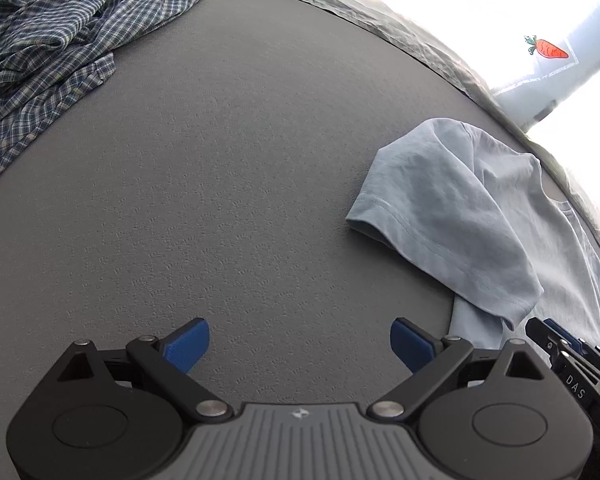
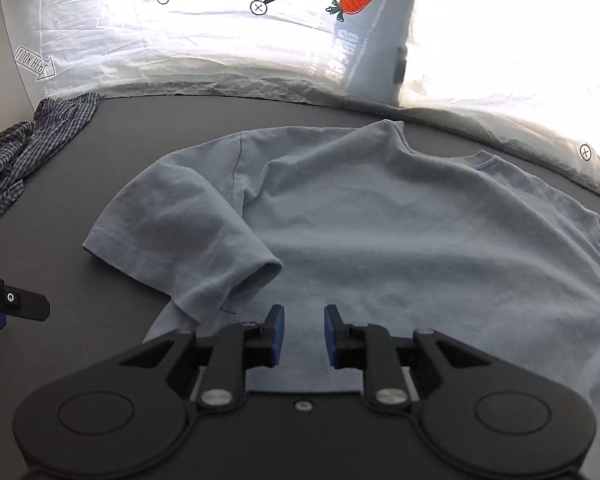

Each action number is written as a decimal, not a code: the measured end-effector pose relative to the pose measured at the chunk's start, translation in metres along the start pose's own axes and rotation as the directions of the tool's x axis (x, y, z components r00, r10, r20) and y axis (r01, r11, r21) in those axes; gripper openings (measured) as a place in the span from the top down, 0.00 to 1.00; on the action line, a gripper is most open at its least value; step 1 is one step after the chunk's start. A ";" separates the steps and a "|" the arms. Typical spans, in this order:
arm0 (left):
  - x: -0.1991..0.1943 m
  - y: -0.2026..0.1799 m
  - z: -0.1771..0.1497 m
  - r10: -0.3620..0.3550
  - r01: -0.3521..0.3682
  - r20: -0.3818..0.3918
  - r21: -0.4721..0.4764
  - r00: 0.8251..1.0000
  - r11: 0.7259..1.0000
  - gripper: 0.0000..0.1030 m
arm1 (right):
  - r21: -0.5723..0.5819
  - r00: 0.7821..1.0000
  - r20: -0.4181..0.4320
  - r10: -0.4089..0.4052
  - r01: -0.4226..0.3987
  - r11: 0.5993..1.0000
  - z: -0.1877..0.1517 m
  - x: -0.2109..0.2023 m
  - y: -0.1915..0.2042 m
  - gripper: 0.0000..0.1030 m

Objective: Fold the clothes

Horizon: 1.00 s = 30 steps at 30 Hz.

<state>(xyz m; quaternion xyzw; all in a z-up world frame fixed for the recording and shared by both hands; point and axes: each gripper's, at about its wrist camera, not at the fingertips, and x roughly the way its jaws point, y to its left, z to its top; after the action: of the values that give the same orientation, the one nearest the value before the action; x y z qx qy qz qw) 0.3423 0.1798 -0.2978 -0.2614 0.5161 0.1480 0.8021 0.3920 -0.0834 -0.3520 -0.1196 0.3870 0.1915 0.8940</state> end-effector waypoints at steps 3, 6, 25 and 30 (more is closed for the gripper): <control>0.001 0.002 -0.001 0.007 -0.007 -0.002 -0.003 1.000 1.000 0.06 | -0.142 0.999 0.032 -0.004 0.008 0.990 0.006 0.005 0.016 0.75; 0.003 0.006 -0.001 0.018 -0.018 -0.008 -0.018 1.000 1.000 0.06 | -0.218 0.998 0.058 0.001 0.011 0.976 0.008 0.006 0.020 0.71; 0.007 0.004 -0.001 0.053 -0.054 -0.031 -0.016 0.998 0.998 0.06 | 0.258 0.993 0.035 0.115 -0.120 0.959 0.045 0.036 -0.024 0.65; 0.006 0.006 0.003 0.065 -0.066 -0.030 -0.027 0.997 0.997 0.06 | 0.358 0.998 0.002 0.062 -0.059 0.932 0.032 0.040 -0.043 0.65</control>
<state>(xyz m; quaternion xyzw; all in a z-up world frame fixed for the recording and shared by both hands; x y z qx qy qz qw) 0.3443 0.1867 -0.3039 -0.2577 0.5338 0.1776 0.7856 0.4562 -0.1000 -0.3566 0.0561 0.4231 0.1449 0.8926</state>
